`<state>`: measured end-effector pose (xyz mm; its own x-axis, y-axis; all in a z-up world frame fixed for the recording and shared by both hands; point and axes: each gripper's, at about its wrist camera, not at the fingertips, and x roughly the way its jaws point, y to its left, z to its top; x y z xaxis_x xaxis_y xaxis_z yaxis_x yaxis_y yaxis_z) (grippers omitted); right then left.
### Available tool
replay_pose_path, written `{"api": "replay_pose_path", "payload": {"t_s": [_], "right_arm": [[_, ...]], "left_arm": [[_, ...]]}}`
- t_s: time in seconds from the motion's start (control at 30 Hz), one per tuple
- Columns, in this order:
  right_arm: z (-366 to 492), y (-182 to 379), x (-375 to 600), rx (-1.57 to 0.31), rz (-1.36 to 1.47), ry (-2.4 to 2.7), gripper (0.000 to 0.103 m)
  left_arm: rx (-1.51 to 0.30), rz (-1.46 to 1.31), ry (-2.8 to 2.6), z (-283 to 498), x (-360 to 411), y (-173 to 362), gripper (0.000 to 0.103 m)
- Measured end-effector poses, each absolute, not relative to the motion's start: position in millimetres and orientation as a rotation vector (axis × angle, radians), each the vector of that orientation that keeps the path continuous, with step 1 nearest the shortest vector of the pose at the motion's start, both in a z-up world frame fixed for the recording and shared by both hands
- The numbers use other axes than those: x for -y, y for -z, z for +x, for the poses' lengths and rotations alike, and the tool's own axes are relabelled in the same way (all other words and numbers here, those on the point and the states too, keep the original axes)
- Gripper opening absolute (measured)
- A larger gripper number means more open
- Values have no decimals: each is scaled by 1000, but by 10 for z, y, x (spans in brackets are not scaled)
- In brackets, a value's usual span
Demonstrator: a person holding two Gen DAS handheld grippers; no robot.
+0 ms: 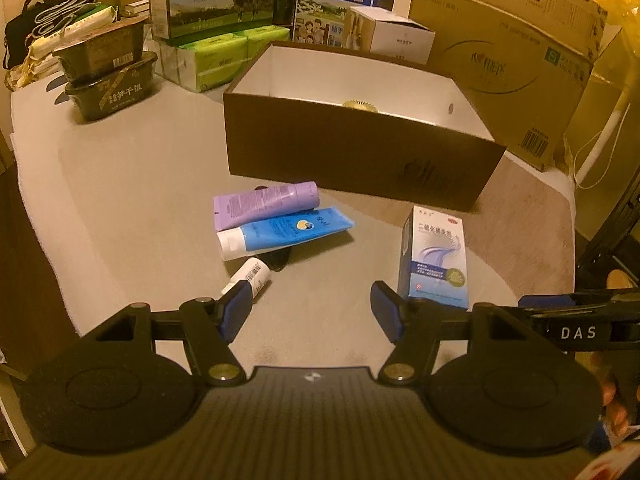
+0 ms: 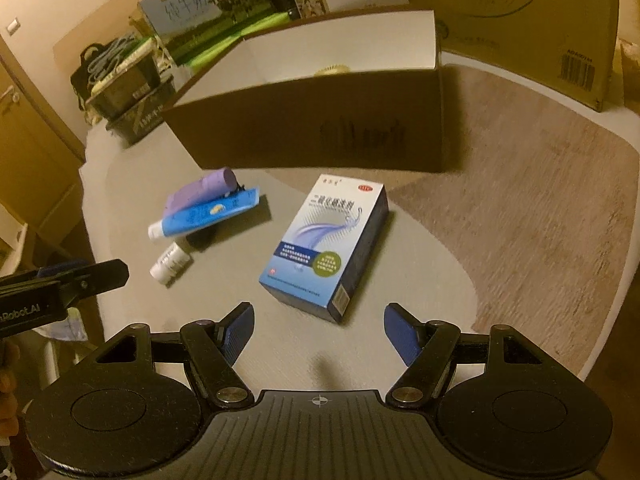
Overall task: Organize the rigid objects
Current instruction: 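Grasp the small white pill bottle with the left tool while the right tool grasps the blue-white medicine box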
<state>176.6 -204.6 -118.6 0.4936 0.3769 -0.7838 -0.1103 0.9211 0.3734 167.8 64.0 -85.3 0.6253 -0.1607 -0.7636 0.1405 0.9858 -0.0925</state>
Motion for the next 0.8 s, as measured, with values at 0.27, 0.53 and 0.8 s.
{"api": "replay_pose_path", "payload": {"t_s": [0.27, 0.53, 0.8], "right_arm": [[1878, 1317, 1882, -1036, 251, -292, 72], [2078, 1440, 1737, -1053, 218, -257, 72], [2286, 1554, 1606, -1072, 231, -237, 72]], "left_arm": [[-891, -5, 185, 1795, -650, 1023, 63], [-916, 1, 189, 1963, -725, 1197, 63], [-919, 28, 195, 2146, -801, 1355, 63]]}}
